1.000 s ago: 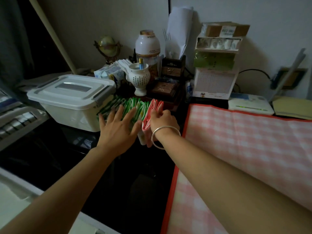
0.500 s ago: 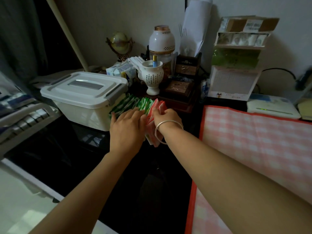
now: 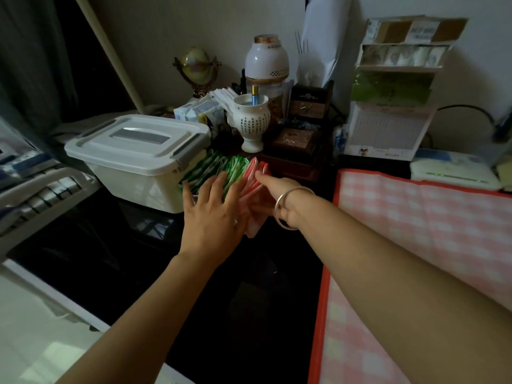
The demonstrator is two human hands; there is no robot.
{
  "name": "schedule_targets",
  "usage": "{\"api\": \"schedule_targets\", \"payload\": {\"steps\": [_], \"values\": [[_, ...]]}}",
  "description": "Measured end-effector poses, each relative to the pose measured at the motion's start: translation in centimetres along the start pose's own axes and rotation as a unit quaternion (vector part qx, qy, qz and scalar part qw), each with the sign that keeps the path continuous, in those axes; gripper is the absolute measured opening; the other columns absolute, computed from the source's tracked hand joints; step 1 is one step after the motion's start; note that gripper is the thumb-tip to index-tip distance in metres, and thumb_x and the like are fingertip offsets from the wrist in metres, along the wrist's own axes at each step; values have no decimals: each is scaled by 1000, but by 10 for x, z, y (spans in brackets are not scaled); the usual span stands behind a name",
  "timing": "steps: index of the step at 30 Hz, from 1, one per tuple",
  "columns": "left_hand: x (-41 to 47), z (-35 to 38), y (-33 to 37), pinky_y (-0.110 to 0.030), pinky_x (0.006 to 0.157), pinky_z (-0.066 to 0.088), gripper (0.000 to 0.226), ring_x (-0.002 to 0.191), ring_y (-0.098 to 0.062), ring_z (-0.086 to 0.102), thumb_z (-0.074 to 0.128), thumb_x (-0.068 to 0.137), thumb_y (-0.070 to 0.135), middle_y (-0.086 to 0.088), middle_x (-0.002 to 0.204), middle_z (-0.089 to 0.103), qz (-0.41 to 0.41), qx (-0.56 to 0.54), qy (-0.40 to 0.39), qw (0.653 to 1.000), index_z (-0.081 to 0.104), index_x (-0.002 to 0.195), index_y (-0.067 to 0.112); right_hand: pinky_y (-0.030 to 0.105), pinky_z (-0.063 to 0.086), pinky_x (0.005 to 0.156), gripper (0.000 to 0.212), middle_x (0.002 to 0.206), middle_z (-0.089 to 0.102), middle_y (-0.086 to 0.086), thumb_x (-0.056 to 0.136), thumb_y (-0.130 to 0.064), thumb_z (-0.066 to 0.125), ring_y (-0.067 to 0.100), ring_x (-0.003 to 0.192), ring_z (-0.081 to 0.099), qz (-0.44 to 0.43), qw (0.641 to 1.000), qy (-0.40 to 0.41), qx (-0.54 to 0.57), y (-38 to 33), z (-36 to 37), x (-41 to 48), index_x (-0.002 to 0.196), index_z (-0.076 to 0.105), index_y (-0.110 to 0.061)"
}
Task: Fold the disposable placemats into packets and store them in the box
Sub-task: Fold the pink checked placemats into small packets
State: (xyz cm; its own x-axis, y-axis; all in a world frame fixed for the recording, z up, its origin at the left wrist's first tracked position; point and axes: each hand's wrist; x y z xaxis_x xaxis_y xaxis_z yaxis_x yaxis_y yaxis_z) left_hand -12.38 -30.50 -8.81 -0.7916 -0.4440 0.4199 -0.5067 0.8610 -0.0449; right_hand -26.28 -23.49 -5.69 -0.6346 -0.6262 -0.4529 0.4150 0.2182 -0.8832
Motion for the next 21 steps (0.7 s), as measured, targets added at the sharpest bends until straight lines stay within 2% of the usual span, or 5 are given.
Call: {"api": "schedule_targets", "payload": {"steps": [4, 12, 16, 18, 21], "values": [[-1, -2, 0, -70, 108, 23, 59, 133, -34, 43, 44, 90, 51, -12, 146, 47, -2, -6, 6, 1000, 44, 142, 24, 37, 61, 62, 39, 75, 67, 7, 89, -45, 63, 20, 59, 68, 1, 1000, -14, 24, 2, -10, -3, 100, 64, -7], [-1, -27, 22, -63, 115, -9, 88, 149, -32, 15, 25, 78, 78, -10, 155, 33, -44, -56, 33, 997, 43, 142, 21, 29, 57, 50, 22, 75, 63, 13, 93, -21, 60, 19, 61, 64, -79, 996, 42, -21, 5, -35, -18, 75, 56, -9], [-14, -40, 45, -56, 119, 4, 62, 141, -31, 32, 54, 82, 52, -9, 144, 46, 42, -110, 71, 991, 53, 131, 13, 45, 59, 75, 18, 92, 70, 22, 87, -22, 65, 33, 84, 70, -95, 989, 84, -81, 8, -49, -29, 73, 64, -9], [-28, -45, 58, -47, 117, 19, 47, 127, -29, 44, 59, 81, 37, -6, 128, 54, 80, -146, 89, 982, 57, 119, 11, 39, 59, 71, 18, 86, 70, 17, 90, -18, 61, 29, 79, 69, -89, 988, 81, -94, 8, -56, -40, 76, 65, -7], [-59, -54, 81, -35, 88, 39, 23, 96, -24, 50, 56, 81, 30, -1, 101, 55, 125, -221, 69, 965, 59, 99, 15, 27, 51, 65, 20, 74, 60, 5, 93, -20, 57, 16, 67, 58, -74, 986, 61, -137, 10, -66, -60, 74, 58, -13]]}}
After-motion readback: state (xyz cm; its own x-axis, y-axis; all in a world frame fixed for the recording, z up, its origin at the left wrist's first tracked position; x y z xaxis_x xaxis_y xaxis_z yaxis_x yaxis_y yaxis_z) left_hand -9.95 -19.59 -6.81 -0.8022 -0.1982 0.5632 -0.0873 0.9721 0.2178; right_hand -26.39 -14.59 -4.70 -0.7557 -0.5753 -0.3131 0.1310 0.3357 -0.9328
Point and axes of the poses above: each hand's wrist, its own x-axis towards the middle knuckle, its own z-axis out of the palm, y = z × x
